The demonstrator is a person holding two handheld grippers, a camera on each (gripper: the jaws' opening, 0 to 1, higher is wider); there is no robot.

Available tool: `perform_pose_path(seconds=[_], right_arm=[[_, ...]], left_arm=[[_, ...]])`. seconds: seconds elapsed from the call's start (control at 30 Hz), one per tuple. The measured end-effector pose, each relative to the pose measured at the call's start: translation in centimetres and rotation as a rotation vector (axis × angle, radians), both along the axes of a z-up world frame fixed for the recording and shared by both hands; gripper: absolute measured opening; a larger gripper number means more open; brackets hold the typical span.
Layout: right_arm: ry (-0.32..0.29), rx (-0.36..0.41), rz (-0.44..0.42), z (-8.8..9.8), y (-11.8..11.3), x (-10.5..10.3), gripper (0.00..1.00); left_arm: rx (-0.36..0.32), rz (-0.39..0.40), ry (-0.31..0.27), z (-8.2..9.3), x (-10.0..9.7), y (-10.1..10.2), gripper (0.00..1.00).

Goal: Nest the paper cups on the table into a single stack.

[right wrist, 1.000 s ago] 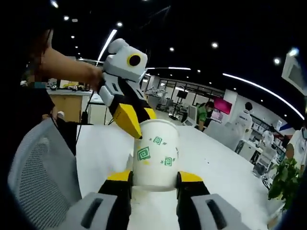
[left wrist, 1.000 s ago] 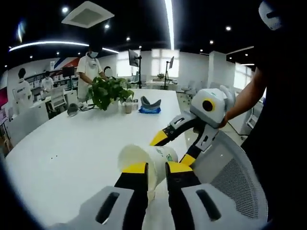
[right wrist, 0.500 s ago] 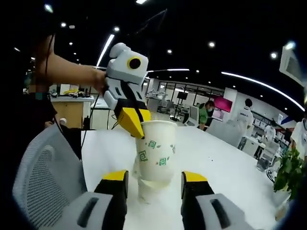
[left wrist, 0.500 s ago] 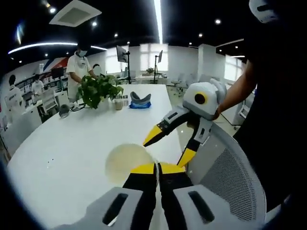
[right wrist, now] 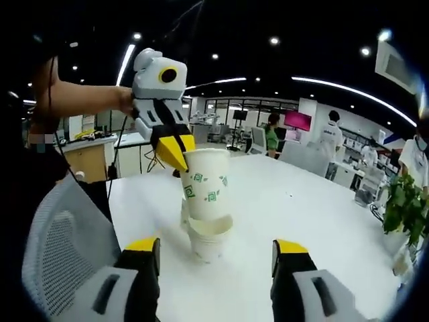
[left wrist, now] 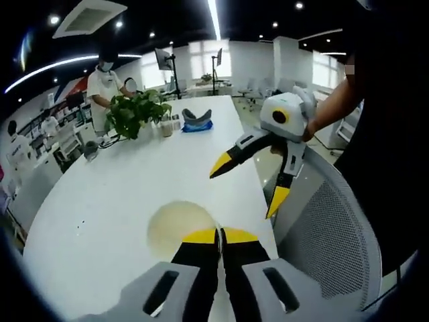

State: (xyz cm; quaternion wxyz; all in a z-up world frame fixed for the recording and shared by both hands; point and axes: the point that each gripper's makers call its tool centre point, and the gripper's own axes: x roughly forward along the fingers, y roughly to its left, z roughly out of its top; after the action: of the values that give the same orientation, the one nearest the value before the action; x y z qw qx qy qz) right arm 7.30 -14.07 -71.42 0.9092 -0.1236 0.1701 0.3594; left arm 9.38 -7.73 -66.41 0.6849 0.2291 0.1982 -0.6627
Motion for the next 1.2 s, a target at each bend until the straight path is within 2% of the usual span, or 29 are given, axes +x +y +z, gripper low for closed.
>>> perform_pose_path(seconds=[0.13,0.4,0.8,0.97,1.13,1.2], right_arm=[[0.005,0.006,-0.016,-0.2,-0.5,-0.2,0.69],[0.008,0.011,-0.042,-0.3,-1.3,-0.2,0.69],[0.008,0.009,-0.057,-0.7,-2.1,-0.4,0.68],[0.014,0.009,-0.059,-1.0,-2.1,-0.6,0.68],[0.018,0.012,-0.064,-1.1,-2.2,-0.7,0.67],[0.021,0.017,-0.064,-1.1,-2.2,-0.7,0.67]], left_arm=[[0.063,-0.023,-0.040,-1.1,0.5,0.2,0.00],[0.129,-0.067,-0.067,-3.0,0.3,-0.8,0.00],[0.214,-0.106,-0.058,-6.2,0.7,-1.4,0.00],[0.208,-0.107,-0.011,-6.7,0.7,-1.8,0.00],[0.198,-0.107,0.056,-7.3,0.6,-2.2,0.01],[0.184,-0.113,0.100,-7.4,0.3,-2.4,0.01]])
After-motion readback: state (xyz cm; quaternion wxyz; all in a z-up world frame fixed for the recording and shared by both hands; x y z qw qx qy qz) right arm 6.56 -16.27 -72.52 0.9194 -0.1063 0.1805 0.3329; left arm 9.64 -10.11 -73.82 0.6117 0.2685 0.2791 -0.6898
